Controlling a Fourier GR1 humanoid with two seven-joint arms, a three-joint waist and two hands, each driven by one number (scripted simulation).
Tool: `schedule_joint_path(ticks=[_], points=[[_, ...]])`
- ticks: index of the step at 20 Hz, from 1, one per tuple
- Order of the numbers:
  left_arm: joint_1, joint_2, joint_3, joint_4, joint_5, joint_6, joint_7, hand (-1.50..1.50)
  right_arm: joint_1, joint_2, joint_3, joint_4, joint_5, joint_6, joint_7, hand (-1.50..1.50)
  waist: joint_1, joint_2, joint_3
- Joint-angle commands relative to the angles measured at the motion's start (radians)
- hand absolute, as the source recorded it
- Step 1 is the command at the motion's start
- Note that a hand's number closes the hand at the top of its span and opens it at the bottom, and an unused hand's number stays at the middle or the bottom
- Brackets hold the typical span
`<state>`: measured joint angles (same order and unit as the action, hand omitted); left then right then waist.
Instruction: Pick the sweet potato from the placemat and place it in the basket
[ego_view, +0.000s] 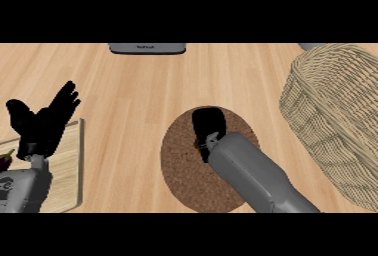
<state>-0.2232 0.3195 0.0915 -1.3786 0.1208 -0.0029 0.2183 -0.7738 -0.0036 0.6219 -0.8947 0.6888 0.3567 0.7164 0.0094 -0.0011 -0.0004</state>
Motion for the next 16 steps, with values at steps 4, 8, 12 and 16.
schedule_joint_path(ticks=[4,8,12,16], points=[[0.038,-0.032,0.000,-0.014,-0.015,-0.014,-0.029,0.00,-0.034,0.003,0.042,0.089,-0.014,0.004,-0.050,1.50,0.006,0.003,0.000],[-0.007,-0.046,-0.014,-0.007,-0.036,0.012,0.001,0.00,-0.050,0.003,0.037,0.043,-0.089,-0.084,0.112,1.50,0.017,0.003,0.001],[-0.016,-0.011,0.003,0.002,-0.011,-0.026,0.006,0.00,-0.068,0.003,-0.168,0.057,-0.055,-0.457,0.319,1.50,0.033,0.003,0.003],[-0.061,-0.029,-0.019,0.028,-0.023,-0.028,-0.005,0.00,-0.131,0.003,-0.167,0.068,-0.060,-0.678,0.475,1.50,0.072,0.020,0.001]])
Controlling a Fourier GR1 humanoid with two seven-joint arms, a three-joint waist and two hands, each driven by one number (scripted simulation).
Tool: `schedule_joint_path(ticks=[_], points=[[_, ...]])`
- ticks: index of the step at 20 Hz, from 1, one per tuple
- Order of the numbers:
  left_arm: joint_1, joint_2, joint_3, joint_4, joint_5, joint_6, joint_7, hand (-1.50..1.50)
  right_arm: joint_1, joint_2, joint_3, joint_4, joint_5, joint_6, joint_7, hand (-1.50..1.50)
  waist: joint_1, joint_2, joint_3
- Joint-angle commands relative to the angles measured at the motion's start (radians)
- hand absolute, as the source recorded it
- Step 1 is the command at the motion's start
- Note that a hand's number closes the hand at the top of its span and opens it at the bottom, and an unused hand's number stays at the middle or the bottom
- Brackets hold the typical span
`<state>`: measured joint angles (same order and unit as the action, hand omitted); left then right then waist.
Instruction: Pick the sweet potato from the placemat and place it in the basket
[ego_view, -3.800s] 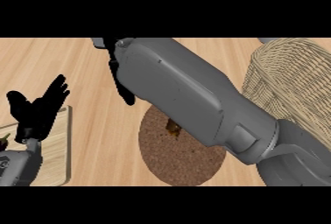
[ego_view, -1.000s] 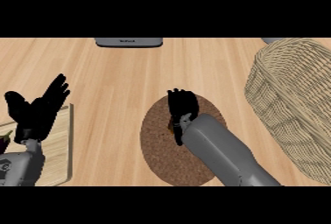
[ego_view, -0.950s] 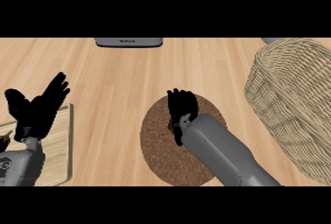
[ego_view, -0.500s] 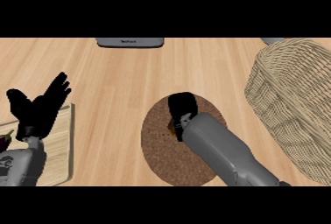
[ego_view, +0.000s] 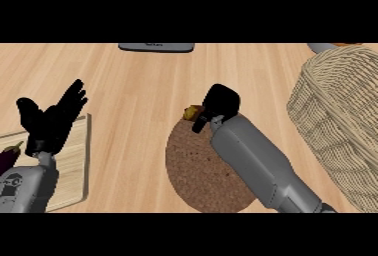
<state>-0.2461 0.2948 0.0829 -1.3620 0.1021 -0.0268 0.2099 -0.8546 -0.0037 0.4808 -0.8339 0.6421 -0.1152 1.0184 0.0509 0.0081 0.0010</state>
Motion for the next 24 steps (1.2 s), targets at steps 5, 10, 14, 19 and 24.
schedule_joint_path(ticks=[5,10,14,19,24], points=[[-0.024,-0.035,-0.041,-0.002,-0.027,0.011,-0.002,0.00,-0.050,0.003,0.050,0.040,-0.048,-0.413,0.229,1.50,0.061,0.009,0.000],[-0.046,-0.012,-0.026,0.005,-0.016,-0.005,0.011,0.00,-0.132,0.003,0.036,-0.006,0.022,-0.663,0.163,1.50,0.052,0.001,-0.001],[-0.049,0.003,-0.006,0.026,0.008,-0.028,0.034,0.00,-0.261,0.003,0.063,0.027,0.132,-0.760,0.201,1.50,0.038,-0.005,-0.004],[-0.048,-0.005,-0.007,0.045,-0.018,-0.003,0.007,0.00,-0.378,0.003,0.066,0.127,0.249,-0.761,0.354,1.50,0.015,-0.008,-0.005],[0.020,-0.003,0.004,0.041,-0.013,-0.011,-0.031,0.00,-0.514,0.003,-0.010,0.180,0.330,-0.651,0.458,1.50,-0.016,-0.023,-0.005]])
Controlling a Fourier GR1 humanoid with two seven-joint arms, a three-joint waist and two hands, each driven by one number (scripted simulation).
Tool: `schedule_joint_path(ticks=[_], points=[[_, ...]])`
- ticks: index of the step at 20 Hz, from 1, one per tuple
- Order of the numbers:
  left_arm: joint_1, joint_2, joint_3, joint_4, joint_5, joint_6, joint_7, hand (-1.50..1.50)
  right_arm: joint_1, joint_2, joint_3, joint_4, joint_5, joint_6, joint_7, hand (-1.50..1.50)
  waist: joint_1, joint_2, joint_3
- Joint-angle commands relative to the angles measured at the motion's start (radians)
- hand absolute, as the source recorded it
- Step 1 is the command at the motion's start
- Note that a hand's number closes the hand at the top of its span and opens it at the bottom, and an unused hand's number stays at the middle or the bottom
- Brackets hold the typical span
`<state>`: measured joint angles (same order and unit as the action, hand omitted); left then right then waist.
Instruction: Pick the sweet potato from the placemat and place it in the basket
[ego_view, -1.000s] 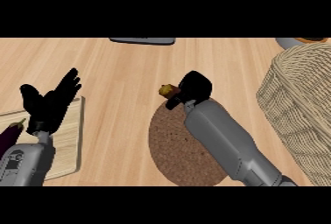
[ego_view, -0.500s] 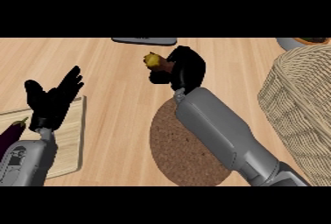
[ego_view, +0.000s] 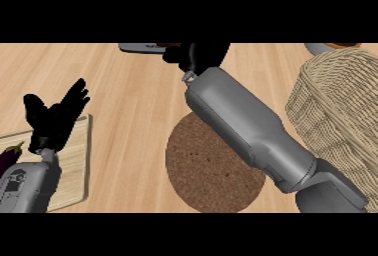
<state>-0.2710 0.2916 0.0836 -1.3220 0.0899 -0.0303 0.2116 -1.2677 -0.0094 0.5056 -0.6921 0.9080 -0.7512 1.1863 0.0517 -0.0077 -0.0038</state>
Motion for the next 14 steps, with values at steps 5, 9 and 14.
schedule_joint_path(ticks=[5,9,14], points=[[0.043,0.010,0.019,-0.023,0.001,0.006,-0.009,0.00,-0.193,0.009,-0.104,0.145,0.146,0.027,0.301,1.50,-0.031,-0.005,0.002],[0.080,-0.001,0.016,-0.059,-0.003,0.015,-0.020,0.00,-0.250,-0.046,-0.181,0.219,0.186,0.039,0.302,1.50,-0.034,-0.001,0.002],[0.059,-0.001,0.017,-0.053,-0.003,0.020,0.012,0.00,-0.328,-0.071,-0.245,0.289,0.247,0.090,0.302,1.50,-0.052,-0.002,0.002]])
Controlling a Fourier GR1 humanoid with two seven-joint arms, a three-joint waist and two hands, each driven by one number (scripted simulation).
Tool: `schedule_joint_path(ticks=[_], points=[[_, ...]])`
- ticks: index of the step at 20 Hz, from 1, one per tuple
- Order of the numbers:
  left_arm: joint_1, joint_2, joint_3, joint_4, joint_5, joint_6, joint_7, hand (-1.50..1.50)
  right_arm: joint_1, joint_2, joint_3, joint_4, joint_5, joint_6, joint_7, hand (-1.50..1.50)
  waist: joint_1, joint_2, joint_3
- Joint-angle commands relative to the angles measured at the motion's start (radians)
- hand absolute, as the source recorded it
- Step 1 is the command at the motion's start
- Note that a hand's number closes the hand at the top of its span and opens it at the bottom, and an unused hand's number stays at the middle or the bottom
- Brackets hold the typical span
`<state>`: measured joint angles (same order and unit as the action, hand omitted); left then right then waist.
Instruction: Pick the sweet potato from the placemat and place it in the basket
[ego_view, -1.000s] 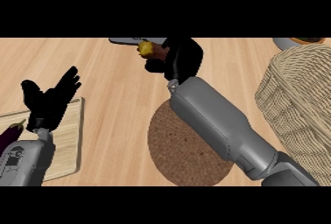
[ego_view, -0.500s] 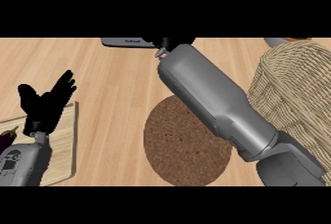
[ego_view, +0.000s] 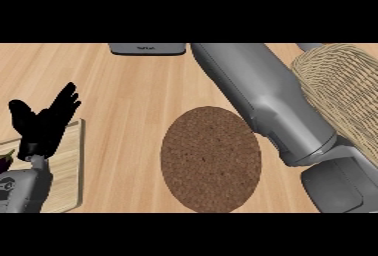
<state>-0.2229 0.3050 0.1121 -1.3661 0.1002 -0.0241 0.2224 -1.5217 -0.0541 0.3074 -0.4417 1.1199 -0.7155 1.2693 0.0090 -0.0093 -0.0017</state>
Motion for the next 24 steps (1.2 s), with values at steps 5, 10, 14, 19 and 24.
schedule_joint_path(ticks=[5,10,14,19,24], points=[[0.014,0.008,0.015,-0.026,0.013,-0.007,0.012,0.00,-0.078,-0.100,-0.071,0.115,0.081,0.098,0.220,1.50,-0.014,-0.001,0.000],[0.031,0.014,0.020,-0.037,0.001,0.006,0.024,0.00,-0.037,-0.155,-0.089,0.119,0.111,0.100,0.220,1.50,-0.035,-0.010,0.002],[0.060,0.009,0.030,-0.030,0.005,0.004,0.001,0.00,0.061,-0.196,-0.118,0.089,0.097,0.073,0.177,1.50,-0.046,-0.012,0.002],[0.036,0.013,0.036,-0.036,0.006,0.010,0.029,0.00,0.187,-0.233,-0.129,0.011,0.104,0.058,0.112,1.50,-0.060,-0.013,0.003],[0.049,0.053,0.070,-0.020,0.023,-0.021,0.020,0.00,0.302,-0.243,-0.156,-0.121,0.108,0.034,0.107,1.50,-0.063,-0.015,0.002]])
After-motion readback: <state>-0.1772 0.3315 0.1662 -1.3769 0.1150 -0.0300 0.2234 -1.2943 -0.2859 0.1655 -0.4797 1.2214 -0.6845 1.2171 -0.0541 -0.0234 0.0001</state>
